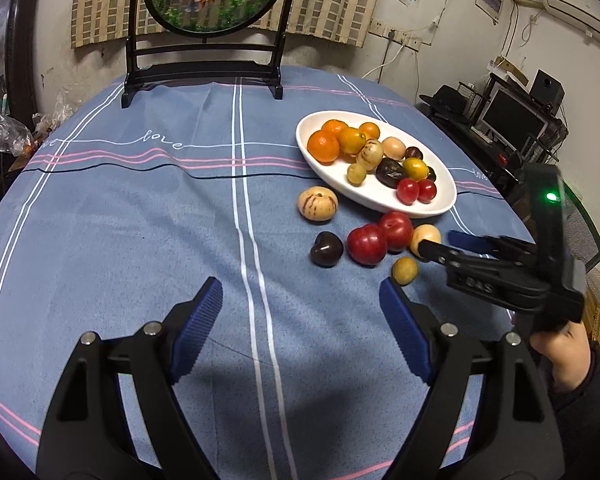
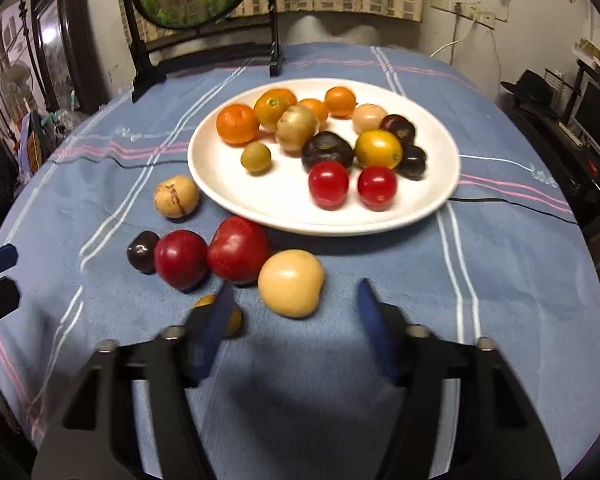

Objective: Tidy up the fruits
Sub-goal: 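Grasp a pale yellow potato with the right tool while the left tool grasps a dark plum, then carry the potato and dark plum onto the white plate and open both tools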

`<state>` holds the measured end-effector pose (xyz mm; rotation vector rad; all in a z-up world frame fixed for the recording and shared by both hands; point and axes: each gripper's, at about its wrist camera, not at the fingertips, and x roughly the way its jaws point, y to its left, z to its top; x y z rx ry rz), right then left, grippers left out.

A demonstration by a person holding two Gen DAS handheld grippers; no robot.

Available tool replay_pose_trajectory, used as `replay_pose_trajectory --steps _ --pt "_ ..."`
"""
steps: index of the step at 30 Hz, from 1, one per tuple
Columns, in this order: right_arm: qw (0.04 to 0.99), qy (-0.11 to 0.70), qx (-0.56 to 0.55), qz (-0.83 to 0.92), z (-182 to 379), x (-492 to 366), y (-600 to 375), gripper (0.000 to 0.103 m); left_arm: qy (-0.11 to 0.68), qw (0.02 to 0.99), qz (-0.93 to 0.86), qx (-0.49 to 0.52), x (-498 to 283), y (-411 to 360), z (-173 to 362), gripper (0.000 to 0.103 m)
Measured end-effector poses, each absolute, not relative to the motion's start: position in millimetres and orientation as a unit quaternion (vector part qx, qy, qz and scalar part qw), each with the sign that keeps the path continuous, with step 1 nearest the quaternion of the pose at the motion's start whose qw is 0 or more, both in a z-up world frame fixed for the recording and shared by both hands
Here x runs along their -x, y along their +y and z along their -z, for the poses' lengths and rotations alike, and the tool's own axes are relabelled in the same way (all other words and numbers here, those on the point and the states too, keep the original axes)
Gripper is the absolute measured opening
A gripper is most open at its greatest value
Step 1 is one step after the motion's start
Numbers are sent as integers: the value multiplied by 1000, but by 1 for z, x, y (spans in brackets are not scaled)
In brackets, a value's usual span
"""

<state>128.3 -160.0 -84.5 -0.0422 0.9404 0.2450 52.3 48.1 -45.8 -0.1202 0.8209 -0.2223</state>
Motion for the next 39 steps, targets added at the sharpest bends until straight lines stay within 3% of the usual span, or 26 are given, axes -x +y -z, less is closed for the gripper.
replay_pose_trajectory --steps 4,15,16,18,21,28,31,32,33,39 --pt "882 455 17 -123 90 -135 -163 38 402 907 114 53 -55 40 47 82" --pt "890 429 -28 -152 60 -71 -198 38 422 899 119 -6 -81 5 67 81" --pt "889 429 -35 -154 60 -67 -204 38 423 898 119 -13 -86 4 70 79" --pt "889 428 -43 -156 60 -65 -210 38 433 893 123 -28 -101 2 81 63" --pt "892 421 -54 -154 57 -62 -217 38 462 876 140 -25 -120 4 98 50" --pt "888 425 -73 -157 60 -64 -225 38 458 875 152 -23 -137 1 110 49" --pt "885 430 -74 -162 62 -65 -222 38 455 877 154 -28 -140 -1 110 42" --pt "885 430 -73 -163 61 -65 -221 38 455 876 161 -23 -140 -1 110 31" --pt "885 430 -72 -164 60 -65 -220 38 453 875 168 -19 -139 -1 109 29" --pt "886 426 -67 -172 54 -63 -211 38 440 883 164 -23 -129 -1 102 29"
